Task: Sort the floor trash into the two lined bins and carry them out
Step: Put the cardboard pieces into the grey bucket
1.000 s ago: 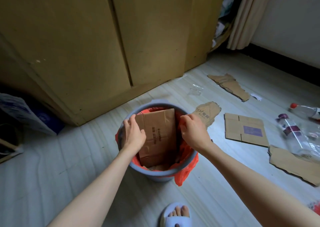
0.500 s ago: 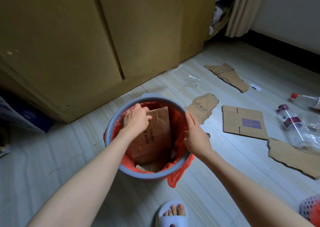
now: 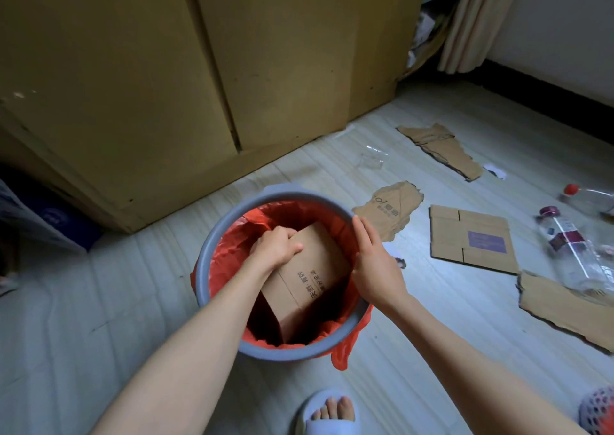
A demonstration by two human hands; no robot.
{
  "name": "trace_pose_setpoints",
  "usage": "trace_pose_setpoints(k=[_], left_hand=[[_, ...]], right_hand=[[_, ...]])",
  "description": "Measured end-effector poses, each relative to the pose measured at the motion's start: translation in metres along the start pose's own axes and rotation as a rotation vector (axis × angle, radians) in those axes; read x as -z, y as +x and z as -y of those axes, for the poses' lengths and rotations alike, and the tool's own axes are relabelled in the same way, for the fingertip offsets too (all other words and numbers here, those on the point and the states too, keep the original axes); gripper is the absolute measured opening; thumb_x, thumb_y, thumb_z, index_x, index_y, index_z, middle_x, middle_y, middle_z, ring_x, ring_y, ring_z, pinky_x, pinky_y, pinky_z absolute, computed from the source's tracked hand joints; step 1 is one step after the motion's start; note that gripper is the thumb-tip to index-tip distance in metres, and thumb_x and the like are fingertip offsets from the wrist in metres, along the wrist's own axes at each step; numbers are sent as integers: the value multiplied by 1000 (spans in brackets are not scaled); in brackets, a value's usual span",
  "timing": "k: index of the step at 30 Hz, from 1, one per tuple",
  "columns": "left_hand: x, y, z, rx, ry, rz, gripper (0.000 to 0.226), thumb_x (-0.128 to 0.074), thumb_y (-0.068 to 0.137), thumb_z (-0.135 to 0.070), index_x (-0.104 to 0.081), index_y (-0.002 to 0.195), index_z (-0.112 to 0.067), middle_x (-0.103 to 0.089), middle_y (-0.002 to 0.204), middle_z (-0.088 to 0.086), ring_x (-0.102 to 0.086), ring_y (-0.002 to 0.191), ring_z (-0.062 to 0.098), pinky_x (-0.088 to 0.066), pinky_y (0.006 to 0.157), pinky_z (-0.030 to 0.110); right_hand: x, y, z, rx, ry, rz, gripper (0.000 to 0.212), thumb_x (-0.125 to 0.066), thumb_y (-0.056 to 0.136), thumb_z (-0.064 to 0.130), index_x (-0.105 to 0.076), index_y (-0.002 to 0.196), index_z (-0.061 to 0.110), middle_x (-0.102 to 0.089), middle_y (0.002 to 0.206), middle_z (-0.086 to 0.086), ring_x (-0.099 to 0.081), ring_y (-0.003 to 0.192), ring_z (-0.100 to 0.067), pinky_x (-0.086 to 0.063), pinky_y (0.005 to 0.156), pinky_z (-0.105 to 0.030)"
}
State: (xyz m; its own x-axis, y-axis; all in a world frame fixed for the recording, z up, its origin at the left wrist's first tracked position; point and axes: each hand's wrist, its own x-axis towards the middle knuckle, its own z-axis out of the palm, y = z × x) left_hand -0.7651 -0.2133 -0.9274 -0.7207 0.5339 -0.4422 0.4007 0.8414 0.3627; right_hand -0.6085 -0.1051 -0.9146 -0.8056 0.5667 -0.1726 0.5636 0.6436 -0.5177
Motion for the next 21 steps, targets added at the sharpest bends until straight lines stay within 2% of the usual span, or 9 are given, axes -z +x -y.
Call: trace_pose_setpoints(k=[2, 4, 6, 9, 12, 17, 21], left_hand=[[-23, -2, 14, 39, 138, 84, 48, -40, 97, -38, -33, 143, -25, -44, 143, 11, -42, 131, 31, -34, 107, 40], [-45, -9, 21, 76, 210, 215, 55, -27, 101, -33, -7, 150, -17, -21, 154, 12, -27, 139, 33, -24, 112, 46], [-55, -12, 18, 70, 219, 256, 60, -22, 101, -35, 4, 150, -13, 4, 158, 7, -6, 145, 31, -11, 115, 55], [-50, -12, 4, -47, 390, 223, 82, -26, 93, -60, 11, 148, -13, 24, 155, 2, 17, 144, 27, 5, 110, 61], [-60, -20, 2, -81, 489, 323, 96, -40, 88, -62, 19, 146, -16, 29, 153, 3, 21, 143, 27, 7, 112, 60], [-69, -12, 13, -12, 404, 357, 80, -36, 96, -46, 20, 146, -19, 22, 156, -3, 11, 146, 21, -6, 115, 55], [-67, -5, 23, 50, 352, 326, 68, -31, 99, -42, 10, 149, -20, 11, 158, -4, -1, 147, 21, -14, 114, 52]], right_hand=[[-2, 2, 0, 14, 17, 6, 85, -37, 78, -9, -8, 151, 24, -5, 159, 8, -56, 106, -35, -51, 70, -38], [-3, 5, 0, 19, 18, 10, 88, -38, 76, -10, -8, 151, 24, -4, 159, 7, -58, 102, -34, -49, 67, -36], [-4, 7, 0, 24, 13, 17, 89, -38, 74, -10, -8, 151, 24, -4, 159, 7, -58, 101, -33, -48, 66, -37], [-5, 8, -2, 19, 22, 11, 88, -38, 76, -9, -10, 151, 26, -6, 159, 8, -58, 105, -34, -51, 74, -39], [-5, 5, -2, 12, 16, -6, 85, -38, 78, -6, -11, 151, 28, -8, 158, 9, -56, 110, -34, -51, 77, -39], [-1, 4, 2, 13, 3, 8, 86, -39, 78, -7, -10, 151, 28, -7, 158, 11, -58, 105, -34, -52, 74, -40], [0, 2, 2, 5, -11, 24, 88, -39, 77, -7, -8, 151, 28, -5, 158, 11, -59, 103, -32, -47, 65, -34]])
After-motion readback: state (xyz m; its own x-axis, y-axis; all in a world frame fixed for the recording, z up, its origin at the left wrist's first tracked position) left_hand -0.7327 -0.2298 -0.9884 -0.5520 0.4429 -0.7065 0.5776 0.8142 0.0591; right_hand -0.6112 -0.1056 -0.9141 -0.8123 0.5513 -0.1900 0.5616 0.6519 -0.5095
